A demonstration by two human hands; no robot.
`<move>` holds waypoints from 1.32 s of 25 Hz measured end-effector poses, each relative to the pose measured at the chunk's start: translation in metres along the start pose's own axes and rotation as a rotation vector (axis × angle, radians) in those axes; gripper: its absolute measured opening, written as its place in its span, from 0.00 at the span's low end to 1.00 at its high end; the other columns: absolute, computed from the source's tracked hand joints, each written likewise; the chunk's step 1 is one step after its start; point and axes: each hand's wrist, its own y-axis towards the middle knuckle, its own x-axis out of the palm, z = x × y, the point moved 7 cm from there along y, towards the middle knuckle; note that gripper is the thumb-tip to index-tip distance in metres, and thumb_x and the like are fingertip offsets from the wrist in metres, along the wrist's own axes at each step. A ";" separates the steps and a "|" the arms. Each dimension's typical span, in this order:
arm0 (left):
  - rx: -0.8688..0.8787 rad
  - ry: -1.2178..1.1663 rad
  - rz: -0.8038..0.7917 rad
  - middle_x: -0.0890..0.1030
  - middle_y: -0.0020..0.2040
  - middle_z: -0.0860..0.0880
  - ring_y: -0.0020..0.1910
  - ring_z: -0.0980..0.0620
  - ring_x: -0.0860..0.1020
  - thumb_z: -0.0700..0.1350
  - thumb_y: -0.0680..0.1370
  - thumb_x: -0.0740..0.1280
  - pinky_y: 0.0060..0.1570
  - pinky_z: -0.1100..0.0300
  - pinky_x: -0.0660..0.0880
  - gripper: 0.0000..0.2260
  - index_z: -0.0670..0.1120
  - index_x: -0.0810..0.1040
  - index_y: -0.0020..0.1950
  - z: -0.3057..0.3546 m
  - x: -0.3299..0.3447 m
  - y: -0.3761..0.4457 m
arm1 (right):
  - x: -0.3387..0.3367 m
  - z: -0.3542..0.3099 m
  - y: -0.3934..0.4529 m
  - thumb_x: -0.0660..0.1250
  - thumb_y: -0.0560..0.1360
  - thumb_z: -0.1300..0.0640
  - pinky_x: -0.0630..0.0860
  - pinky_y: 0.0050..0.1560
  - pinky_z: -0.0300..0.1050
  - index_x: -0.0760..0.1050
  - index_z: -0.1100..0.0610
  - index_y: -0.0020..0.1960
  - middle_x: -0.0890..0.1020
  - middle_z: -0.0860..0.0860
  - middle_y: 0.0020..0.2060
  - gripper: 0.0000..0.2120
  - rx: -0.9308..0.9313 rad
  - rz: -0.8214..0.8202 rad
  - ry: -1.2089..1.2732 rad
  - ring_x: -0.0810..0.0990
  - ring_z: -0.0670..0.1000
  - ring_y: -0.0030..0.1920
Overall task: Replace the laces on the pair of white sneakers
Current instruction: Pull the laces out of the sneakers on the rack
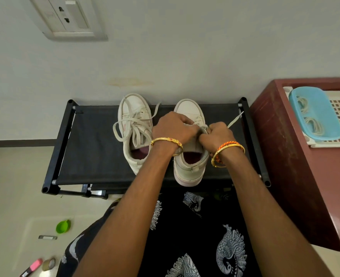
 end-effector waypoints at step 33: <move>0.088 0.366 0.157 0.73 0.57 0.46 0.60 0.46 0.70 0.48 0.75 0.65 0.59 0.50 0.60 0.11 0.52 0.80 0.57 0.021 0.006 -0.004 | -0.002 0.007 -0.001 0.65 0.74 0.61 0.66 0.30 0.38 0.64 0.54 0.33 0.70 0.50 0.31 0.15 -0.062 0.030 0.013 0.69 0.47 0.32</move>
